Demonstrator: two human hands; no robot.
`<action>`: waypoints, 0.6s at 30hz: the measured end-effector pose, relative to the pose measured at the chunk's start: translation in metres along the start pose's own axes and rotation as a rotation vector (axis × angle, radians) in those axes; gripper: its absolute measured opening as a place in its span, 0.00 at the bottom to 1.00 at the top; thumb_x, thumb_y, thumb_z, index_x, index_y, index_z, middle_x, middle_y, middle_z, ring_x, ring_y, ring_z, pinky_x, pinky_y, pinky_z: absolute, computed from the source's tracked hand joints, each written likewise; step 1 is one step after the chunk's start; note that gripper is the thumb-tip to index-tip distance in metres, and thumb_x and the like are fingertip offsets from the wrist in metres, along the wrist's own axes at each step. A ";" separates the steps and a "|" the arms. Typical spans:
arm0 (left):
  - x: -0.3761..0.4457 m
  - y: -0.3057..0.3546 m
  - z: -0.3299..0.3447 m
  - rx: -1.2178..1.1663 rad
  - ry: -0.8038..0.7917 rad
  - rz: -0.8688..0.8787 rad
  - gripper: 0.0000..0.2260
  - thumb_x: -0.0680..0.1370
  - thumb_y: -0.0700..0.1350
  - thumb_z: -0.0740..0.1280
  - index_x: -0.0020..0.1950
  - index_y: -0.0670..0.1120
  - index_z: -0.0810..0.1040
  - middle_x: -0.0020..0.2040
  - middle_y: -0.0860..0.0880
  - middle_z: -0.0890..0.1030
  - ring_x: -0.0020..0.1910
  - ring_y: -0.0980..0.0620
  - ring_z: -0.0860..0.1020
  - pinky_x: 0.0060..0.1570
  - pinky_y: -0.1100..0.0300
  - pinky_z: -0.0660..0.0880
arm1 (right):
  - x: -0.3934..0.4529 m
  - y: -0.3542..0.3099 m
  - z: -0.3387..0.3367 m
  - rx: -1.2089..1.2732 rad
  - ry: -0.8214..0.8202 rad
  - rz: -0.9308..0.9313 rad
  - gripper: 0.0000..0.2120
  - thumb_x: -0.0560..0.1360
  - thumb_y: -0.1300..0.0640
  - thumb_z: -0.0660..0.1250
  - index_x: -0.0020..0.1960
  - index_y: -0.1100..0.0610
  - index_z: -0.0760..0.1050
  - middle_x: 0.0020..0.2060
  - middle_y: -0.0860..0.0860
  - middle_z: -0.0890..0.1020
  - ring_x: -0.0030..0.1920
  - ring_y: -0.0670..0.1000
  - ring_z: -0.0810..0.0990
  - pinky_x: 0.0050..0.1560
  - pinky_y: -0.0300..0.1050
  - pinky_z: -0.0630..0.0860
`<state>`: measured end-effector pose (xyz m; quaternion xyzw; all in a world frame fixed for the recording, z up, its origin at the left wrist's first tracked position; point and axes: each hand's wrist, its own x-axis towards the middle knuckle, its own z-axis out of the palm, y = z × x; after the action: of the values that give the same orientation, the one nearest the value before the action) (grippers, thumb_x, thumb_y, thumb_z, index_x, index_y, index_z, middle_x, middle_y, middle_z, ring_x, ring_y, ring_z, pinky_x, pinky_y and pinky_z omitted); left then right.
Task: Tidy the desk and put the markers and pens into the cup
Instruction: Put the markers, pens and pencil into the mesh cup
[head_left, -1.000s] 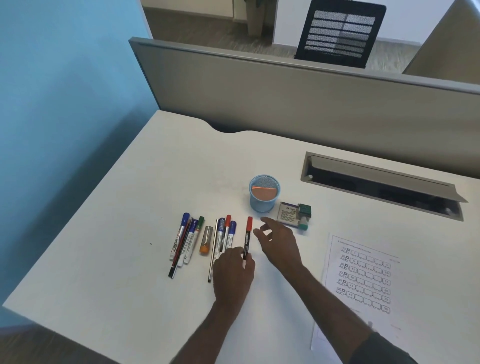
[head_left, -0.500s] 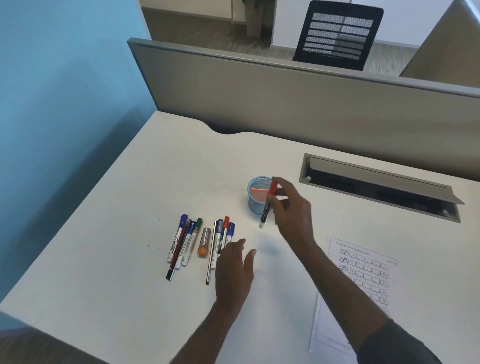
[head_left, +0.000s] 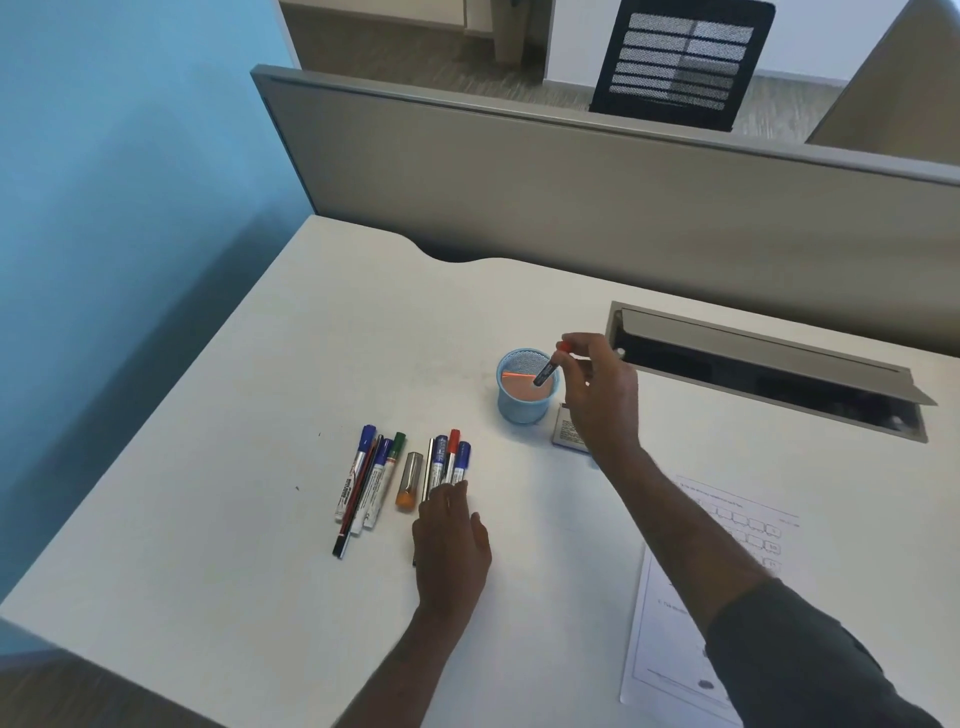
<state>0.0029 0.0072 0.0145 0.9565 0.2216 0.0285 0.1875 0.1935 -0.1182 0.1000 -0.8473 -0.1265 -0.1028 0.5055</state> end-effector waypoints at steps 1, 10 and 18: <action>0.000 -0.001 -0.001 0.021 -0.014 -0.009 0.20 0.76 0.42 0.71 0.68 0.43 0.75 0.63 0.45 0.78 0.61 0.45 0.77 0.52 0.52 0.79 | -0.003 0.002 0.001 -0.022 -0.012 0.007 0.08 0.79 0.59 0.68 0.57 0.54 0.77 0.48 0.44 0.85 0.45 0.42 0.84 0.45 0.36 0.78; 0.001 -0.004 0.002 0.135 -0.059 -0.014 0.20 0.75 0.45 0.72 0.67 0.44 0.76 0.57 0.45 0.79 0.54 0.46 0.79 0.46 0.53 0.78 | -0.015 0.022 0.010 -0.195 -0.112 0.140 0.05 0.78 0.54 0.66 0.53 0.49 0.78 0.49 0.42 0.84 0.48 0.46 0.82 0.48 0.52 0.79; 0.001 -0.004 0.002 0.117 -0.067 -0.050 0.20 0.77 0.46 0.70 0.68 0.43 0.75 0.57 0.45 0.80 0.55 0.46 0.80 0.49 0.52 0.79 | -0.016 0.033 0.014 -0.306 -0.119 0.129 0.07 0.78 0.50 0.66 0.55 0.48 0.79 0.51 0.43 0.83 0.50 0.49 0.81 0.47 0.49 0.79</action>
<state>0.0028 0.0105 0.0116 0.9604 0.2405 -0.0210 0.1393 0.1892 -0.1227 0.0614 -0.9253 -0.0841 -0.0380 0.3678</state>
